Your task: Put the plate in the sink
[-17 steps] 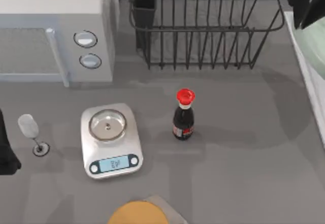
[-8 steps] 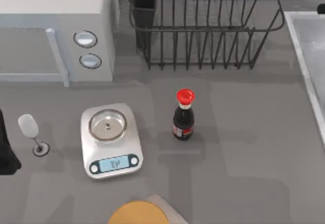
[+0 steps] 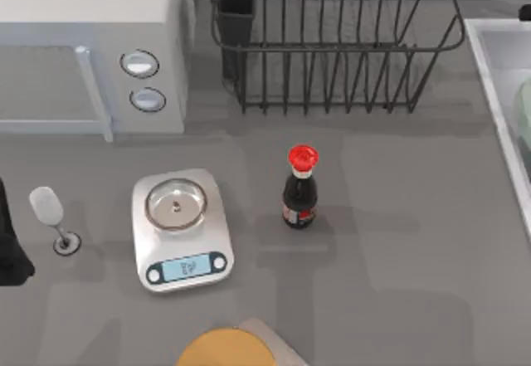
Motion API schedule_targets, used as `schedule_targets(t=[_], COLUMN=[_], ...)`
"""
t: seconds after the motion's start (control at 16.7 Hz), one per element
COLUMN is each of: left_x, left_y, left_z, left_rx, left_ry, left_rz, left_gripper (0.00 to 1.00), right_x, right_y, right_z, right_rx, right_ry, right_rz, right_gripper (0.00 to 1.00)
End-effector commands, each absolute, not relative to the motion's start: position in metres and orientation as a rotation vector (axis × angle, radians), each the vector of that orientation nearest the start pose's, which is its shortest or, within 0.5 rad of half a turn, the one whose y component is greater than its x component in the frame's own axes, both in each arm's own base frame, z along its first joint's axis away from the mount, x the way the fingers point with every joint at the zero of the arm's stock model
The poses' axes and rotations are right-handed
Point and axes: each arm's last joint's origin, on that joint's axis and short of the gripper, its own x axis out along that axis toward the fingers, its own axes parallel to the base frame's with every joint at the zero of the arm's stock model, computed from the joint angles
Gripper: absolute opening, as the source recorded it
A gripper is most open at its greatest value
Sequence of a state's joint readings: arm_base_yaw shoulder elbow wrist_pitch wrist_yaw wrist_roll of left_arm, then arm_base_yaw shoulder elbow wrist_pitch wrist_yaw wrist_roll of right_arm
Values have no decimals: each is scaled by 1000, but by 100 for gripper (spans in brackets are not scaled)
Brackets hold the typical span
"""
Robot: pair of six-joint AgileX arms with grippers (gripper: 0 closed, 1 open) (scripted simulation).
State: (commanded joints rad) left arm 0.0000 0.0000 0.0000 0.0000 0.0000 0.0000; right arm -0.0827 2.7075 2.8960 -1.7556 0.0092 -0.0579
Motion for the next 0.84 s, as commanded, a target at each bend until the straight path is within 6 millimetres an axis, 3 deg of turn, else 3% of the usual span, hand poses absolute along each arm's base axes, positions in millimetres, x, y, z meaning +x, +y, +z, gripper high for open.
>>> schedule_targets(t=[0.48, 0.84], left_x=[106, 106], left_y=[-1, -1], left_z=[160, 160], left_rx=[0, 0], left_ry=[0, 0], left_rz=[0, 0], left_gripper=[100, 100], right_x=[494, 494], right_y=[-34, -34], right_z=[217, 217], right_rx=[8, 8], right_ry=[1567, 1567], right_rz=[-8, -8], right_gripper=[98, 100])
